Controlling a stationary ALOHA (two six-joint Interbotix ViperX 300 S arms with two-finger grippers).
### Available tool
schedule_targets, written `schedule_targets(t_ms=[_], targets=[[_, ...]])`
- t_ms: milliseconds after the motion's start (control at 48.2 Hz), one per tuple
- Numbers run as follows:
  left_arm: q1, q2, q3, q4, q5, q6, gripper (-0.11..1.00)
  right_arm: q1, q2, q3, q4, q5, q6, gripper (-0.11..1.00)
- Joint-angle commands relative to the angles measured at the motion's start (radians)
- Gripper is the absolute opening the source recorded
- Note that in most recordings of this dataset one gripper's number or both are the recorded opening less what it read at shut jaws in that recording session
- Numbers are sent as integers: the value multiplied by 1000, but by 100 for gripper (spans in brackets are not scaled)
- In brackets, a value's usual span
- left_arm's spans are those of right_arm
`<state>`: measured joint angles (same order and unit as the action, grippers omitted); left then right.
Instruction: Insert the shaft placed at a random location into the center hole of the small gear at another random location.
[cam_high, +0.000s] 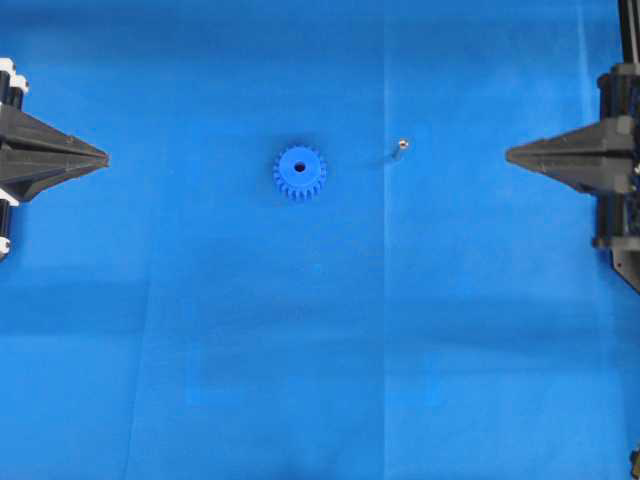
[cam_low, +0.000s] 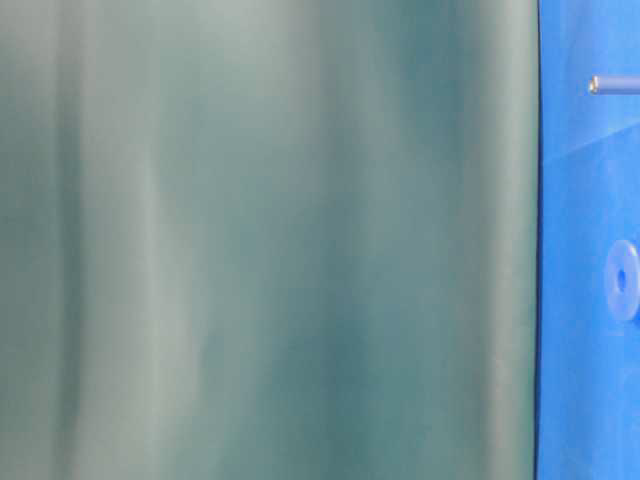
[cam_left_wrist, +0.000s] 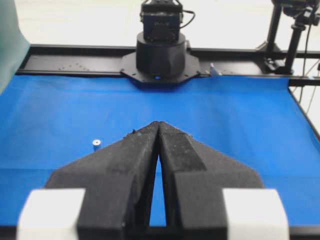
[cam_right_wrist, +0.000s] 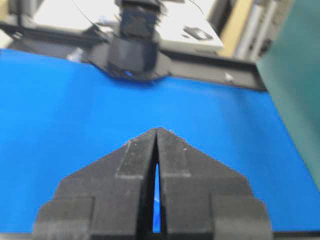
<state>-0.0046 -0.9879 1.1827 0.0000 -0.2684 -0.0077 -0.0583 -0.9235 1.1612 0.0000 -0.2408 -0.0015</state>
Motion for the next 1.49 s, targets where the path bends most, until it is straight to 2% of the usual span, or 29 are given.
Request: schedule_targets(t_ms=[0, 104, 187, 270, 415, 457, 581, 975, 1121, 1287, 1473], targets=[[-2, 3, -17, 2, -6, 2, 0, -31, 43, -8, 6, -23, 3, -6], [-2, 3, -14, 2, -6, 2, 0, -58, 112, 3, 21, -67, 8, 0], [-2, 3, -14, 2, -6, 2, 0, -74, 193, 6, 41, -121, 8, 12], [-2, 3, -12, 2, -8, 2, 0, -84, 273, 5, 66, -173, 8, 31], [-2, 2, -11, 2, -8, 2, 0, -100, 426, 0, 101, -265, 8, 75], [-2, 2, -11, 2, -8, 2, 0, -106, 469, -3, 106, -290, 8, 82], [-2, 2, -8, 2, -8, 2, 0, -121, 603, -15, 146, -357, 6, 72], [5, 2, 6, 2, -8, 3, 0, -123, 877, -64, 216, -466, 6, 73], [5, 2, 9, 2, -6, 3, 0, -123, 919, -69, 247, -477, 6, 73], [6, 2, 15, 2, -8, 2, 0, -123, 930, -66, 261, -480, 6, 71], [6, 2, 17, 2, -8, 2, 0, -124, 934, -66, 278, -480, 6, 64]])
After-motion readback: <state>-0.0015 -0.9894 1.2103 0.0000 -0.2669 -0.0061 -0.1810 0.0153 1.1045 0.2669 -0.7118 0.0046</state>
